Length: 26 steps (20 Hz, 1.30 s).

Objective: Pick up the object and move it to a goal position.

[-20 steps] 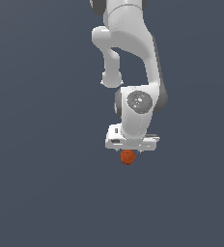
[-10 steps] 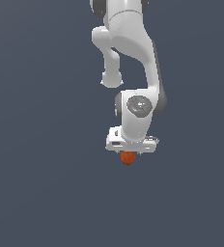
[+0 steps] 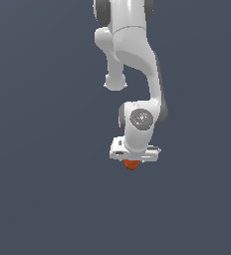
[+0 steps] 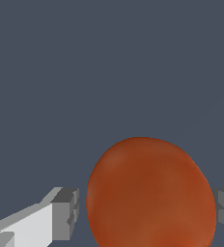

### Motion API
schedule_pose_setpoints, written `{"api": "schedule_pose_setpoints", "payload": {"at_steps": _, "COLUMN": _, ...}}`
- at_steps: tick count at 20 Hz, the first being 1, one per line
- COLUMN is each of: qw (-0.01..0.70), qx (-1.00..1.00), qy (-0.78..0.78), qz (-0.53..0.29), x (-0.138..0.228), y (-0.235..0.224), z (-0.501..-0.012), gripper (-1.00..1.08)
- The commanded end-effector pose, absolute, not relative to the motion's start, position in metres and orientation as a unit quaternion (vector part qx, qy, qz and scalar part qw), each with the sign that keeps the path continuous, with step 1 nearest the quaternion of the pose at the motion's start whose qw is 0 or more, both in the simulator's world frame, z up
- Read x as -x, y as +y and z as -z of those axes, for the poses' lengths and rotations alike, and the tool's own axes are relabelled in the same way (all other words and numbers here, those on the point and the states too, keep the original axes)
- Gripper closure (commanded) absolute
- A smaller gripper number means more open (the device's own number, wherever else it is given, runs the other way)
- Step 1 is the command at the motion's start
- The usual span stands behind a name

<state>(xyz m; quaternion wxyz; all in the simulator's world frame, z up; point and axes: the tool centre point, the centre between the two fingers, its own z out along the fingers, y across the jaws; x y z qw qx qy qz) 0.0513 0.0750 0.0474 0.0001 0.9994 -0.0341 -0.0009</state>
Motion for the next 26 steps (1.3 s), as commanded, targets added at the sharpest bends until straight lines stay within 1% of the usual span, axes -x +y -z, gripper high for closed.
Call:
{"api": "schedule_pose_setpoints", "payload": {"at_steps": 1, "qw": 0.000, "qx": -0.999, "qy": -0.034, "qz": 0.000, "x": -0.053, "y": 0.075, "z": -0.047, "gripper": -0.92}}
{"api": "schedule_pose_setpoints", "payload": {"at_steps": 2, "qw": 0.000, "qx": -0.999, "qy": -0.034, "qz": 0.000, "x": -0.053, "y": 0.075, "z": -0.047, "gripper": 1.08}}
{"api": "schedule_pose_setpoints", "payload": {"at_steps": 16, "qw": 0.000, "qx": -0.999, "qy": -0.034, "qz": 0.000, "x": -0.050, "y": 0.075, "z": -0.049, "gripper": 1.08}}
{"api": "schedule_pose_setpoints", "payload": {"at_steps": 26, "qw": 0.000, "qx": -0.999, "qy": -0.034, "qz": 0.000, "x": -0.028, "y": 0.076, "z": -0.080, "gripper": 1.08}}
